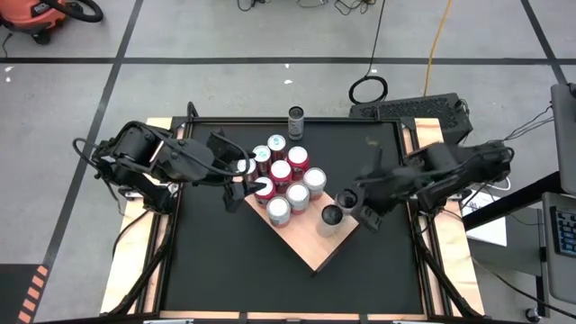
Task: Place canned beverage on shelf
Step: Put the white soda can on the shelf aligned with the other white soda cans
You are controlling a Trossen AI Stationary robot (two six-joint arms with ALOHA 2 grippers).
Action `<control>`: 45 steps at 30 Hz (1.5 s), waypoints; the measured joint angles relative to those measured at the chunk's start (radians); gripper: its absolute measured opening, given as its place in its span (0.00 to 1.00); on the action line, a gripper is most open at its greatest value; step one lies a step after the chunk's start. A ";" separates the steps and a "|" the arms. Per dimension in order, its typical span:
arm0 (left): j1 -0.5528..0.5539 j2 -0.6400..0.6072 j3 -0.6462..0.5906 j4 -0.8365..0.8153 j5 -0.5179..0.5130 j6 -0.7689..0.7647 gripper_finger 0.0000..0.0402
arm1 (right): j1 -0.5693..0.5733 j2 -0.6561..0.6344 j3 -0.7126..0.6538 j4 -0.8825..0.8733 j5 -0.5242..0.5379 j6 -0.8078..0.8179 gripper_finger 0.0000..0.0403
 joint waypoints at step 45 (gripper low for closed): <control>0.197 -0.043 0.000 -0.018 -0.120 -0.067 0.99 | -0.932 0.314 0.419 0.200 -0.387 -1.265 0.07</control>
